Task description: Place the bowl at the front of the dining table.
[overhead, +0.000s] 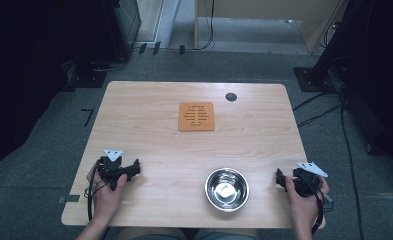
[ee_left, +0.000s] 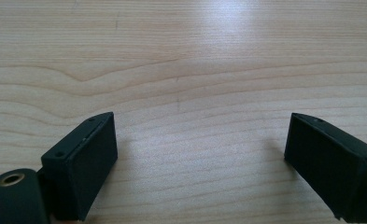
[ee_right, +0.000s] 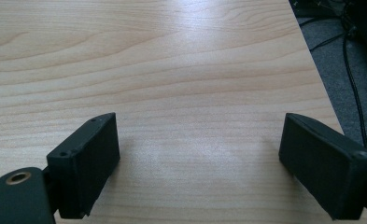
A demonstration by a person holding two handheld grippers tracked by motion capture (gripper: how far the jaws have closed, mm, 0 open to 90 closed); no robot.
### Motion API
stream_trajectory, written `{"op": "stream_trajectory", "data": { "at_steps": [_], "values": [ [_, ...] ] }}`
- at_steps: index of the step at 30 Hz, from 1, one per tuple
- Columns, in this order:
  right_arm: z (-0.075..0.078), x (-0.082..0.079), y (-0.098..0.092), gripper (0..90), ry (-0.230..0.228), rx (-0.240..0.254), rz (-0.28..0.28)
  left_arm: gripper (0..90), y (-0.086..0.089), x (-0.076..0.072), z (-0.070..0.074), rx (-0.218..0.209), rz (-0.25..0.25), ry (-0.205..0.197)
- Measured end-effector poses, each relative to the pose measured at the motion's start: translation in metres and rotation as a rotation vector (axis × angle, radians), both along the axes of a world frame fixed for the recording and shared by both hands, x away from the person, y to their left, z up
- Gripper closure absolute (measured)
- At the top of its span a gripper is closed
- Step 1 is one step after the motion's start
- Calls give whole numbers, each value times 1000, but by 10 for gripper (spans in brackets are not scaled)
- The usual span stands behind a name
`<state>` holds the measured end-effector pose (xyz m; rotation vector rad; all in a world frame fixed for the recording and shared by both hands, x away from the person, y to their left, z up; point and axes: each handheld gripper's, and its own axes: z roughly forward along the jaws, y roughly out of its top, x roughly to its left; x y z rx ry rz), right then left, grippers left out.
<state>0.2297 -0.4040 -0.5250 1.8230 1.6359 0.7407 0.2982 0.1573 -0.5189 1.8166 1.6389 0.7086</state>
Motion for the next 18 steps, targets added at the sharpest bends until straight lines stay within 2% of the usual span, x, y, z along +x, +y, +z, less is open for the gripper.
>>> {"op": "stream_trajectory", "data": {
  "at_steps": [9,11,12,13,15,18],
  "values": [
    [1,-2,4,132,-6,-11,-25,92,0,0,0,0,0,0],
    [3,-2,5,132,-17,10,-23,92,0,0,0,0,0,0],
    [6,-3,6,132,-32,40,-18,92,0,0,0,0,0,0],
    [6,-3,6,132,-32,40,-18,92,0,0,0,0,0,0],
    [12,-4,10,138,-47,78,11,92,0,0,0,0,0,0],
    [17,-5,17,138,-66,75,35,92,0,0,0,0,0,0]
  ]
}}
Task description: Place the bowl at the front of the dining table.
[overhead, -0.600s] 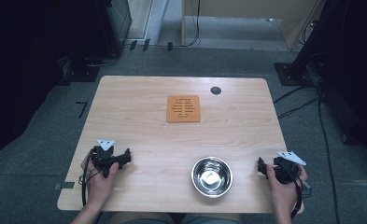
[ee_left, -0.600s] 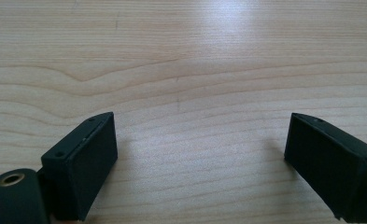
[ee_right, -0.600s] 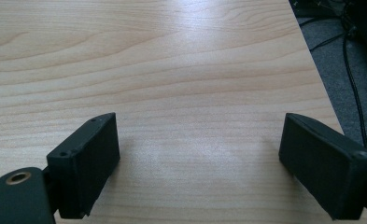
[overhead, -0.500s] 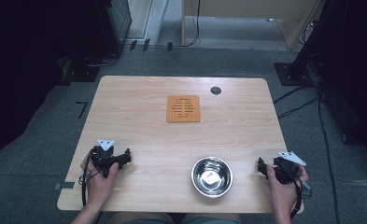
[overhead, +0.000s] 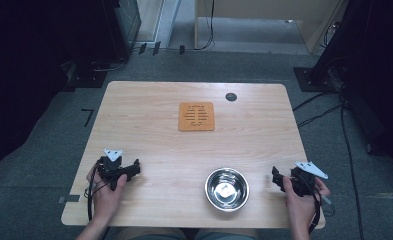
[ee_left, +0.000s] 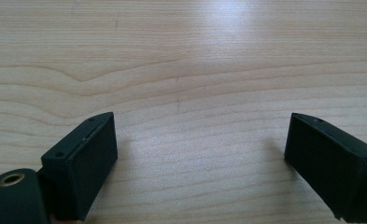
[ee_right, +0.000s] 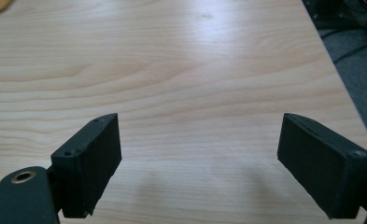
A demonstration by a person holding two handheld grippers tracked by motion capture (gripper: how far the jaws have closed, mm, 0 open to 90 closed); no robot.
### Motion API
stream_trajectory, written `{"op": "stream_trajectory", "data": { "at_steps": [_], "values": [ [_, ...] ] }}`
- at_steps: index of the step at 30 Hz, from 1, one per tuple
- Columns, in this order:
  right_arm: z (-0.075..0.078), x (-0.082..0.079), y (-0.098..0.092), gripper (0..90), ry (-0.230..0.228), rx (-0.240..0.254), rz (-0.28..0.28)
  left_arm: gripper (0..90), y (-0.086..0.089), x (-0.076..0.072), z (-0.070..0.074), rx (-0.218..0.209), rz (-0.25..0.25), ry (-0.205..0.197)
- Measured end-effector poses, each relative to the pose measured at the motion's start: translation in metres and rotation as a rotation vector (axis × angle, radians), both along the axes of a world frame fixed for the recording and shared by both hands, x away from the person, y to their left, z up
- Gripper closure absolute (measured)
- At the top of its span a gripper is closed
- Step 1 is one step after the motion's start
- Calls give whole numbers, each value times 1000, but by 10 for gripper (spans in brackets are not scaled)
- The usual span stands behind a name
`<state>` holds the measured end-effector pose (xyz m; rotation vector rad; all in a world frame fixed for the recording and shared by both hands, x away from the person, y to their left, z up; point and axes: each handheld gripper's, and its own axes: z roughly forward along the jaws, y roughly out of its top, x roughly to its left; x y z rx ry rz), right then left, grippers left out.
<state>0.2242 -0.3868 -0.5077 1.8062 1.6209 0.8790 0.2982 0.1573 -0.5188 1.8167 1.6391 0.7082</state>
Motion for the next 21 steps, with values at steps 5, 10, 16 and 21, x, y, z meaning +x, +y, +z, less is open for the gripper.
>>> {"op": "stream_trajectory", "data": {
  "at_steps": [5,10,16,21],
  "values": [
    [6,-1,11,137,-22,5,43,92,0,0,0,0,0,0],
    [12,-1,23,138,-39,26,85,92,0,0,0,0,0,0],
    [19,-3,35,139,-64,34,135,92,0,0,0,1,0,0],
    [21,-2,44,140,-70,50,167,92,0,0,0,0,0,0]
  ]
}}
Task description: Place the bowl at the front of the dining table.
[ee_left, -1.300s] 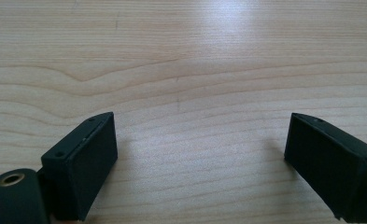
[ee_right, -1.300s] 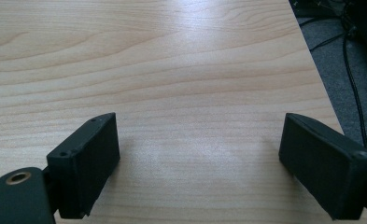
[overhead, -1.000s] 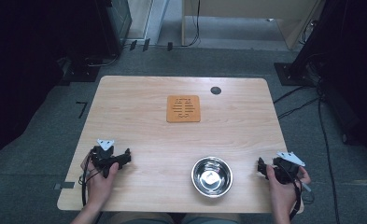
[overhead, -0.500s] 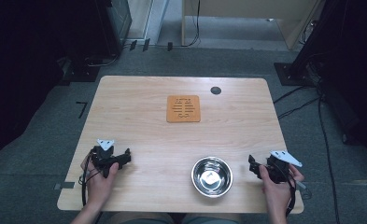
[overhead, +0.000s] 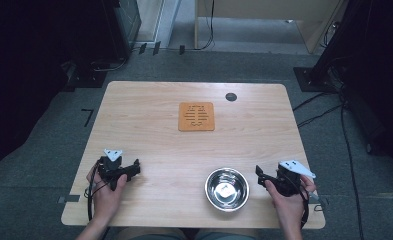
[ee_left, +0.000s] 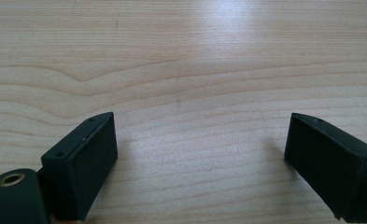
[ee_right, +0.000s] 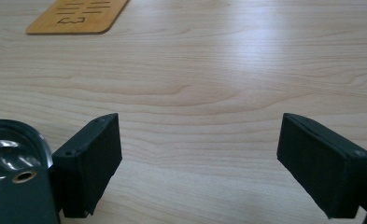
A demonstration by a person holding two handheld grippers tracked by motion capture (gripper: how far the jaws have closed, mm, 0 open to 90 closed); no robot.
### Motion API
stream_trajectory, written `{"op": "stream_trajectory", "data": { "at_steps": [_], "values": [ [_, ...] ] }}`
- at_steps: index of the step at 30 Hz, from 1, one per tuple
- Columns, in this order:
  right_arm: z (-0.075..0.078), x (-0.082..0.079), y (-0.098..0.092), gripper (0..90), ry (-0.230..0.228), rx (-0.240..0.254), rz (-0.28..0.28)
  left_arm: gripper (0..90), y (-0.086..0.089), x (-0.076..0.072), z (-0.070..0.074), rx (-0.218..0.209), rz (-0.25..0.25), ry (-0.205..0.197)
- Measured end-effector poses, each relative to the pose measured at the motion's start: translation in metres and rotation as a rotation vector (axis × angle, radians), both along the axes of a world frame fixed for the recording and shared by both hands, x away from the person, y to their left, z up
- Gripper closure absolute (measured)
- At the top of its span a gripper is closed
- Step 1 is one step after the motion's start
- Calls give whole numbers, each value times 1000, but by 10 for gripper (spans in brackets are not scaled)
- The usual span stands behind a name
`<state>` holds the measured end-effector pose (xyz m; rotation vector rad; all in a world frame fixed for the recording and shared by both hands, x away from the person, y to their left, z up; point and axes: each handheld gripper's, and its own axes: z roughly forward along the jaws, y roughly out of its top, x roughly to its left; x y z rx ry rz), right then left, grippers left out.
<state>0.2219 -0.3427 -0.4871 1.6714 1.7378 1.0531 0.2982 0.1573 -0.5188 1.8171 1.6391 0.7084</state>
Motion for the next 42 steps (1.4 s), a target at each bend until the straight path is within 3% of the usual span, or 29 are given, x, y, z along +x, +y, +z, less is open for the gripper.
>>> {"op": "stream_trajectory", "data": {
  "at_steps": [17,33,42],
  "values": [
    [5,-2,18,142,-15,22,79,92,0,0,0,0,0,0],
    [3,-1,33,156,4,29,169,92,0,0,0,0,0,0],
    [-1,-1,38,284,15,31,230,92,0,0,0,0,0,0]
  ]
}}
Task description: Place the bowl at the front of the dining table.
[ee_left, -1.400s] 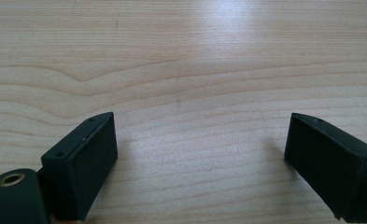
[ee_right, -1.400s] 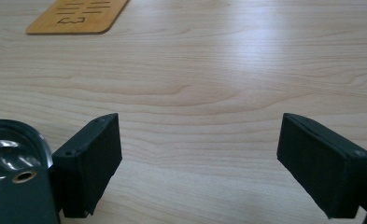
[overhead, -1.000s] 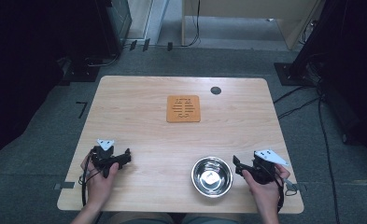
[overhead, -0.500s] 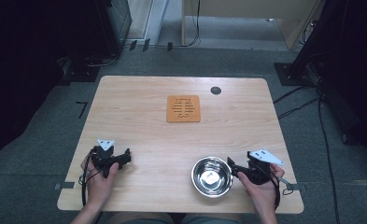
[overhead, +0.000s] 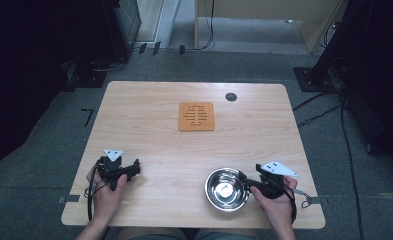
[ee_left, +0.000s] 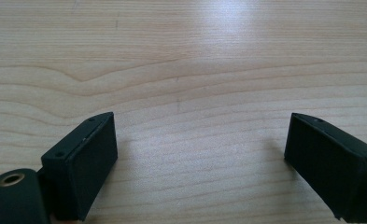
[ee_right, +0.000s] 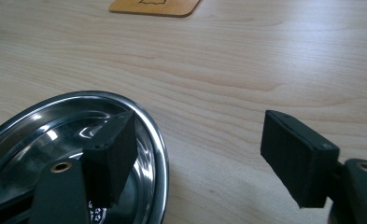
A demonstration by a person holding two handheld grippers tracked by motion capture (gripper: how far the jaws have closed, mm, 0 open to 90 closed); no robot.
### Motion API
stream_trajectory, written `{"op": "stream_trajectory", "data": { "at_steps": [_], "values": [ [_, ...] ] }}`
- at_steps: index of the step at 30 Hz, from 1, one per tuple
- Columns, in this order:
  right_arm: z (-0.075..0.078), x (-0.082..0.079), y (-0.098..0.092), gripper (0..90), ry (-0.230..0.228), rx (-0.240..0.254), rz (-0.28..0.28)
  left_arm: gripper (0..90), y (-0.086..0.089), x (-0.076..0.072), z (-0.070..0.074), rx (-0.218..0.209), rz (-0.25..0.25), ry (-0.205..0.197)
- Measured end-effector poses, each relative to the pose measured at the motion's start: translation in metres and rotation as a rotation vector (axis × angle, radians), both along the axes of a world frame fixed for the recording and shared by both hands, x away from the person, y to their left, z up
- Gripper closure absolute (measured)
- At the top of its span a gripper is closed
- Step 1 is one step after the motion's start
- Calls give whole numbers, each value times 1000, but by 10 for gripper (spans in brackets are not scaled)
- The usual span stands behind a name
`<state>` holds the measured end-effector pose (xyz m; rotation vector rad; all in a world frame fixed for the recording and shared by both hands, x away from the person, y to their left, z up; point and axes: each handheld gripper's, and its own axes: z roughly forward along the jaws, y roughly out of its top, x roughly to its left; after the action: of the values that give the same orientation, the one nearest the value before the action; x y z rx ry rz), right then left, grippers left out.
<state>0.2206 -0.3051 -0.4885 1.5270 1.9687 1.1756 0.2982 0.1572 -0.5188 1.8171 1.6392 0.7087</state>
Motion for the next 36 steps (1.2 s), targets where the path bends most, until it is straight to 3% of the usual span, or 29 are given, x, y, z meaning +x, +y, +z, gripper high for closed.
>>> {"op": "stream_trajectory", "data": {
  "at_steps": [1,9,10,15,16,19,22,32,34,35,36],
  "values": [
    [-2,1,0,331,11,11,16,92,0,0,0,0,0,0],
    [-6,1,1,400,26,4,48,92,0,0,0,0,0,0],
    [-7,3,1,445,44,20,75,92,0,0,0,0,0,0],
    [-11,4,2,500,70,28,100,92,0,0,0,0,0,0],
    [-11,4,2,592,78,32,116,92,0,0,0,0,0,0],
    [-10,4,3,634,98,39,137,92,0,0,0,0,0,0],
    [-11,5,5,693,134,23,154,92,0,0,0,0,0,0],
    [-12,6,11,790,169,-25,151,92,0,0,0,0,0,0],
    [-12,6,8,796,180,3,152,92,0,0,0,0,0,0],
    [-13,6,6,808,179,51,144,92,0,0,0,0,0,0],
    [-13,6,6,808,179,51,144,92,0,0,0,0,0,0]
  ]
}}
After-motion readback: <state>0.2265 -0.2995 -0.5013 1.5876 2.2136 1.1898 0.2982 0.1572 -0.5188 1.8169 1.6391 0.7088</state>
